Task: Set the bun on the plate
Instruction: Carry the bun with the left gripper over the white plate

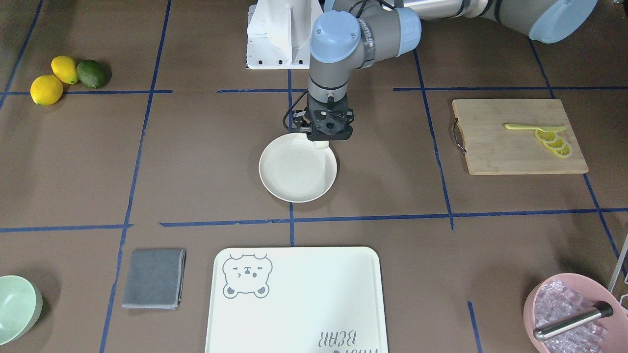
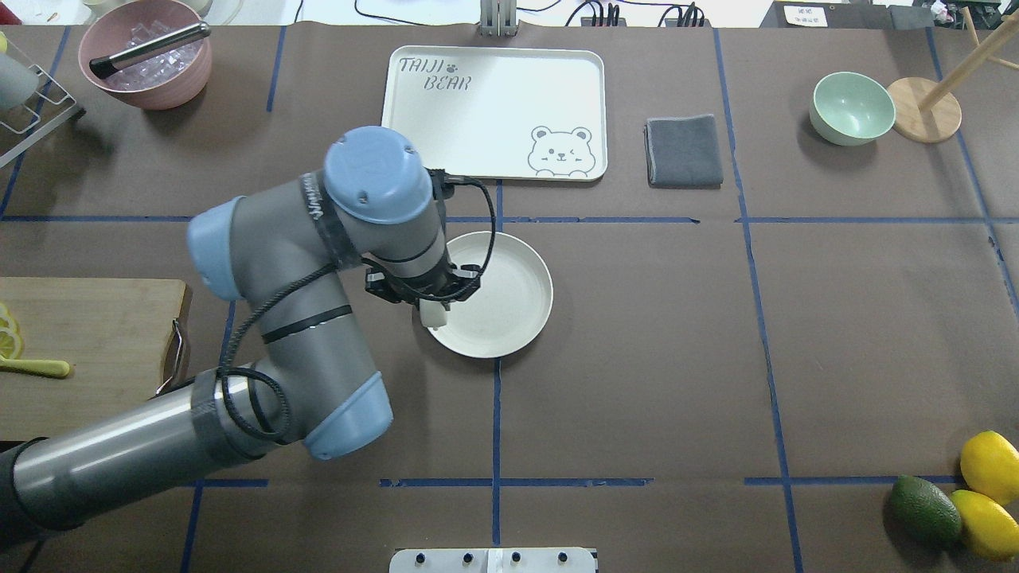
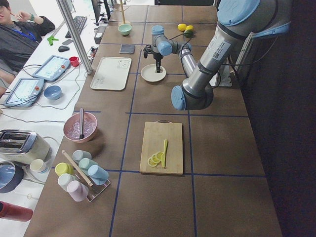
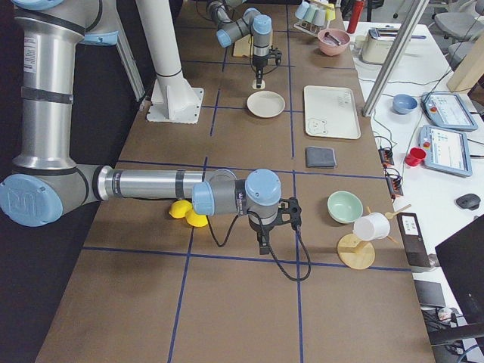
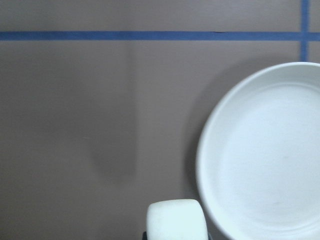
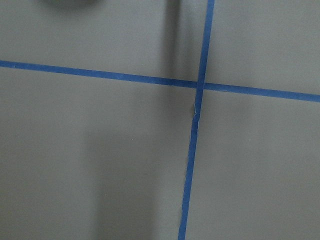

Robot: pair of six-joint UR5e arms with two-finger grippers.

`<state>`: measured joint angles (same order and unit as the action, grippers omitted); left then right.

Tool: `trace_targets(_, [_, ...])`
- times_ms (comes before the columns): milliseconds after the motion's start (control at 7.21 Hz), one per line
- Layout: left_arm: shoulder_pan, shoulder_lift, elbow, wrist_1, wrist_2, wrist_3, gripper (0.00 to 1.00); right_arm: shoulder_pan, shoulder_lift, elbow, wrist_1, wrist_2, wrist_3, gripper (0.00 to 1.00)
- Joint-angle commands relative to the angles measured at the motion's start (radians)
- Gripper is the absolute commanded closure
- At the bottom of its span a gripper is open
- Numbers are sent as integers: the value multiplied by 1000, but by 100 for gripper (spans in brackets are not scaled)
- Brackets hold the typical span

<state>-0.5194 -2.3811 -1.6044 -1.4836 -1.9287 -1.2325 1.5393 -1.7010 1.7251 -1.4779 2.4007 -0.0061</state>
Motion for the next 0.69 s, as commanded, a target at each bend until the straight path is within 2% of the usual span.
trace_targets(0, [18, -50, 121, -106, 10, -13, 61, -1, -2, -1, -1, 0, 0, 0])
trace_targets(416, [21, -108, 243, -150, 45, -15, 59, -1, -2, 1, -1, 0, 0, 0])
trace_targets(555, [21, -109, 263, -185, 46, -13, 45, -1, 0, 1, 1, 0, 0, 0])
